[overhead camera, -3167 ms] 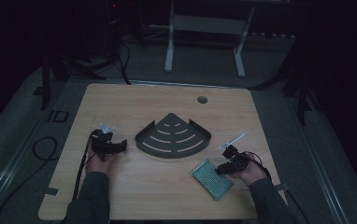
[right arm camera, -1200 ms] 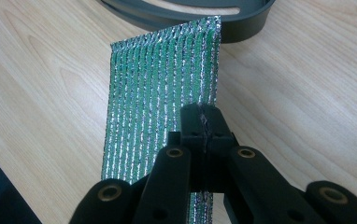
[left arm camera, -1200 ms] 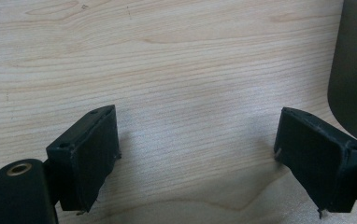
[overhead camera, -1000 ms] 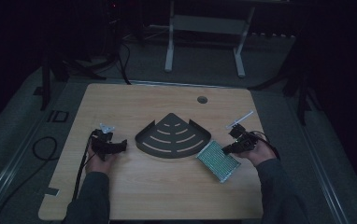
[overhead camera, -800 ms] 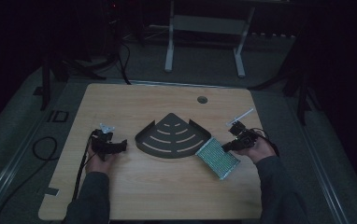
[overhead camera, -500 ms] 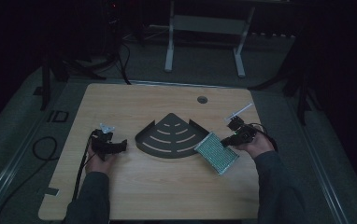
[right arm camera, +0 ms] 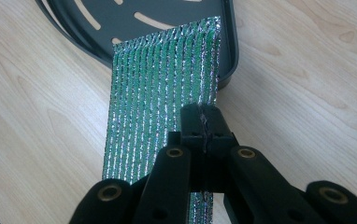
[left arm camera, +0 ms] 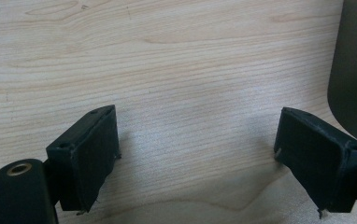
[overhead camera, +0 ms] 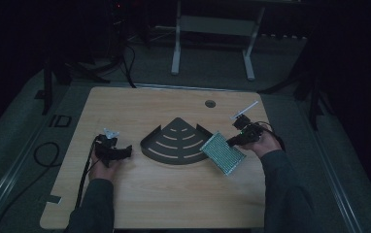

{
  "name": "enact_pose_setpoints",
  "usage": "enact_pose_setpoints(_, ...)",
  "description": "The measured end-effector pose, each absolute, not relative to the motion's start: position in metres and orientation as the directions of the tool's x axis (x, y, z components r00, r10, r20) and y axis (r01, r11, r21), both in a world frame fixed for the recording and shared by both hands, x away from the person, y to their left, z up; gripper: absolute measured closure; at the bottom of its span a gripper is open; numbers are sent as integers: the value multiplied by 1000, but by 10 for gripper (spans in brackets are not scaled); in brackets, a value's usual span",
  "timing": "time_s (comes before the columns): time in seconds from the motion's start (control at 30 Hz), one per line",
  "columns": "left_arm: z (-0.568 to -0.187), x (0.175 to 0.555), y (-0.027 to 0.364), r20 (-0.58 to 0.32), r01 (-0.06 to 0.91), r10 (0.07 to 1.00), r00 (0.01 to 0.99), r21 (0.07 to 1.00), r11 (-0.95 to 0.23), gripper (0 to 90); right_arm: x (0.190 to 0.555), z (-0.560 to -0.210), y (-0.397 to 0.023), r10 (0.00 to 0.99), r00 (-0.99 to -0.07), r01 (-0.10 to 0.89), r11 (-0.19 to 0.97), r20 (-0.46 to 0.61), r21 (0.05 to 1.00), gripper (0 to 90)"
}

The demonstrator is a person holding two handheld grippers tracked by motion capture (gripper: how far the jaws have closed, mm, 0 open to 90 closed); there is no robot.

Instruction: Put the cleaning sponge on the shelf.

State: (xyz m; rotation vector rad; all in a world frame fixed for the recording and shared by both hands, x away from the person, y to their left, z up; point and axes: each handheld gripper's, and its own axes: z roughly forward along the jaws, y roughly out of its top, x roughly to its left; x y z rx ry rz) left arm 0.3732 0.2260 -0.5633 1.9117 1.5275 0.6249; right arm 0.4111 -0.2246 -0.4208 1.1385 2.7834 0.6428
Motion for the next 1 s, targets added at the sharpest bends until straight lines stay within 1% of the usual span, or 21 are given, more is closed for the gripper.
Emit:
enact_pose_setpoints(0.67,-563,373,226,-12,688,975,222,710,-148,142,427,-415,-219,684,-725,646,634,81,425,894)
enact_pose_setpoints(1.0,-563,374,226,-8,688,974,227,709,-155,142,436,-407,-209,675,-735,632,643,70,432,894)
